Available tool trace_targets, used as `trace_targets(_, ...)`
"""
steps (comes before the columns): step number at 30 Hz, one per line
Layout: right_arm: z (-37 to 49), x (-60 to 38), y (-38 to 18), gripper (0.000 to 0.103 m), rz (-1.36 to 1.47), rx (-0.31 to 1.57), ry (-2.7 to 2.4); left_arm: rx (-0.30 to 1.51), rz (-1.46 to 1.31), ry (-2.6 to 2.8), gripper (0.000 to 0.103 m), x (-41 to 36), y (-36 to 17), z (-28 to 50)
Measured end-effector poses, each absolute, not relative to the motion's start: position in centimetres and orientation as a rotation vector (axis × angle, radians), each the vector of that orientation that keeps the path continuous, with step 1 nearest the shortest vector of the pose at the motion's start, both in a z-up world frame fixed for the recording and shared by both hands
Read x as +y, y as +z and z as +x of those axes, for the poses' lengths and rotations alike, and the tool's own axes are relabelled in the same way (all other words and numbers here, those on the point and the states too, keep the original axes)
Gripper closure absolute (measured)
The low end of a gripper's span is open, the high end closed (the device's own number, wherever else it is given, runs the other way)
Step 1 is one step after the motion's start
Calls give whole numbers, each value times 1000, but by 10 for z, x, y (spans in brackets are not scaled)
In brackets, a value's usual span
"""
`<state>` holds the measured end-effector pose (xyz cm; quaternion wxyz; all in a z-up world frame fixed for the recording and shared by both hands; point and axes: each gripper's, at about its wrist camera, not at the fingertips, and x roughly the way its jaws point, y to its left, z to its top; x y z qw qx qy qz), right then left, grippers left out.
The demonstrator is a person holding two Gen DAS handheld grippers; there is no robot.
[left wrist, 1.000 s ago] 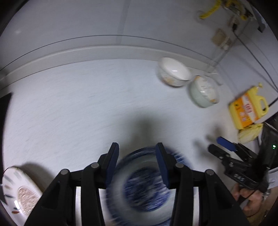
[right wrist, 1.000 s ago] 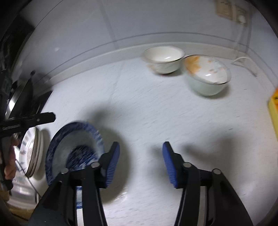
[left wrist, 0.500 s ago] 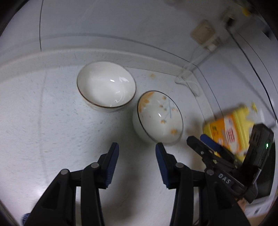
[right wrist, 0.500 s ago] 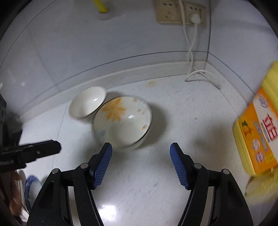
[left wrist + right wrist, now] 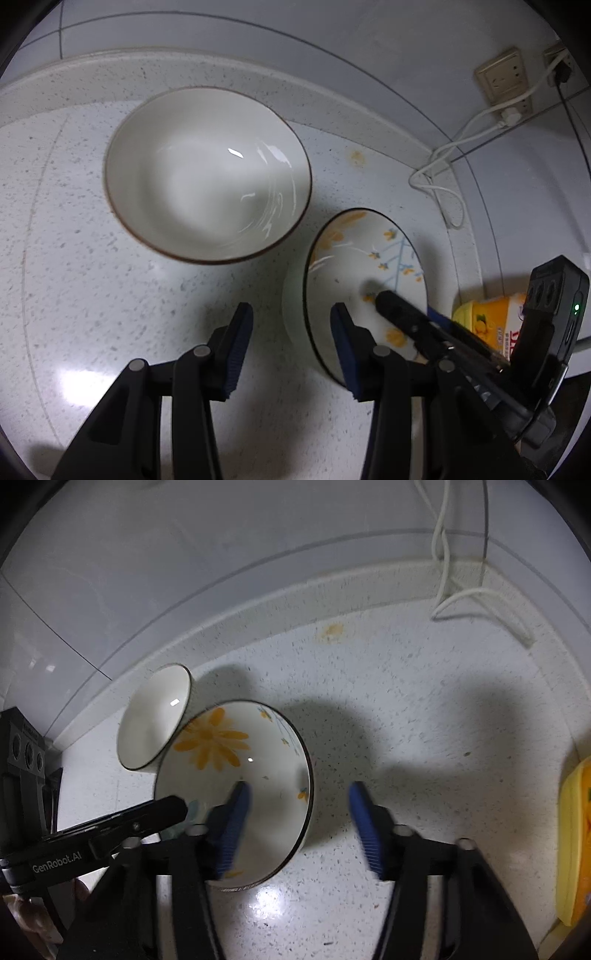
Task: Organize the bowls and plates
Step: 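Move both grippers to the yellow-flower bowl and close on its rim, then carry the yellow-flower bowl with both grippers into the blue-and-white bowl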
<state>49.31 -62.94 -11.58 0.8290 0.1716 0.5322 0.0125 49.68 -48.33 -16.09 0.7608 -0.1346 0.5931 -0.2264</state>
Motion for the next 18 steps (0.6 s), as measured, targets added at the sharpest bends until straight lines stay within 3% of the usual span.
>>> trace_targets(2, 496, -627, -124, 76, 360, 1146, 22, 1304, -305, -506, 66, -487, -168, 500)
trace_targets(4, 496, -623, -130, 88, 347, 1151, 27, 1311, -321, -534, 78, -489, -175, 502)
trace_targets(18, 470, -609, -132, 88, 327, 1158, 4, 1342, -350, -569, 81, -464, -176, 479)
